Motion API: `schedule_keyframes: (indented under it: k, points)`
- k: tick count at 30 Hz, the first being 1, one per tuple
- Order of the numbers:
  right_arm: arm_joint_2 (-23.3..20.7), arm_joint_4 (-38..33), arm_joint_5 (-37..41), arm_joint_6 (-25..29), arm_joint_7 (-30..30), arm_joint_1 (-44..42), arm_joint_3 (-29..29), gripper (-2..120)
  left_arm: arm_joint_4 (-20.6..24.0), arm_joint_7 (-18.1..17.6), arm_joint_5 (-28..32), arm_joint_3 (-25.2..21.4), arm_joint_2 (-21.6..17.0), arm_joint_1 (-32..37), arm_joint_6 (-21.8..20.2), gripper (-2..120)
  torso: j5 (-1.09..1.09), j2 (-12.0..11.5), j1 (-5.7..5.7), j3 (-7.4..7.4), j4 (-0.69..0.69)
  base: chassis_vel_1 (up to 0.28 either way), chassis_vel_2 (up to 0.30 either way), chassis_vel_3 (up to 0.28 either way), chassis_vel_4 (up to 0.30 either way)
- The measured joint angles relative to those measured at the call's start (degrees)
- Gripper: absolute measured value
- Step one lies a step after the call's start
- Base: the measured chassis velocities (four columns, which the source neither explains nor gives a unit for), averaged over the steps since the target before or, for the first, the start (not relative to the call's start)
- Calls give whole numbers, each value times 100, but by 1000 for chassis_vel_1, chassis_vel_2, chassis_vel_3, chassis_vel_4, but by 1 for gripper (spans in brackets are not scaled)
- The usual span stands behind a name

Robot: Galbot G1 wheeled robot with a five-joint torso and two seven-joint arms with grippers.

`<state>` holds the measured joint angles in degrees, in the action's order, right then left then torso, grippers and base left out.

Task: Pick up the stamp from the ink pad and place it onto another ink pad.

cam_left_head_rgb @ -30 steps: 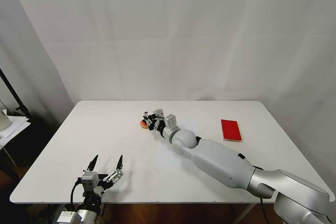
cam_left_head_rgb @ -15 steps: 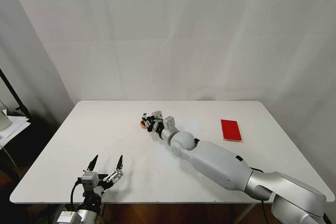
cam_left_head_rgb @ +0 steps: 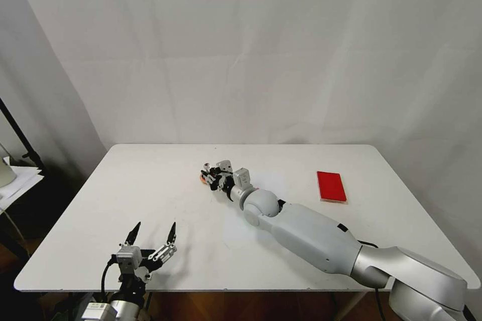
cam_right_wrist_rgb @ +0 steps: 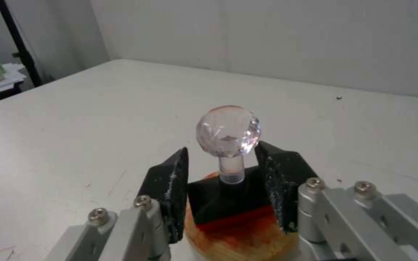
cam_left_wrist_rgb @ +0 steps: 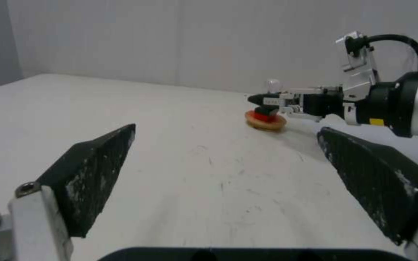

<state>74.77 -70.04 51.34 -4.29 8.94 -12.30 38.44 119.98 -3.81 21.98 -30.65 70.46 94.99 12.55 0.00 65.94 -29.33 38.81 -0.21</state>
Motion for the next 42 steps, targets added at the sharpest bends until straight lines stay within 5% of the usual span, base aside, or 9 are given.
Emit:
schedule_keyframes:
  k: [14, 23, 27, 31, 34, 35, 39, 42]
  points:
    - [-296, -423, 24, -107, 130, 32, 115, 88, 0, 0, 0, 0, 0, 0, 0, 100, 1, 0, 0, 0, 2, 0, 0, 0, 0]
    - [-1624, -1945, -594, -311, 578, -176, 174, 110, 0, 0, 0, 0, 0, -1, 0, 100, 1, 0, 0, 0, -1, 0, 0, 0, 0]
    - [-2444, -2892, -1664, -72, 1302, -665, -42, 114, 0, 0, 0, 0, 0, 1, 0, 100, 0, 0, 0, -1, 0, 0, 0, 0, 0]
    - [-3158, -3590, -2281, 155, 1632, -1696, -875, 115, 0, 0, 0, 0, 0, 0, 0, 100, 3, 1, 0, -1, -1, 0, 0, 0, 0]
    - [-3575, -4315, -2240, 429, 1987, -3071, -2201, 112, 0, 0, 0, 0, 0, 0, 0, 100, 2, 1, 1, -1, -1, 0, 0, 0, 0]
    - [-3575, -4315, -2240, 429, 1987, -3071, -2201, 112, 0, 0, 0, 0, 0, 0, 0, 100, 2, 1, 1, -1, -1, 0, 0, 0, 0]
    - [-3689, -5034, -2308, 851, 2091, -5051, -3870, 104, 0, -1, 0, 0, 0, 0, 0, 100, 3, 1, 1, -1, 0, 0, 0, 0, 0]
    - [-3609, -5274, -2400, 924, 2130, -5807, -4383, 101, 0, 0, 0, 0, 0, 0, 0, 100, -1, 1, 1, -1, -1, 0, 0, 0, 0]
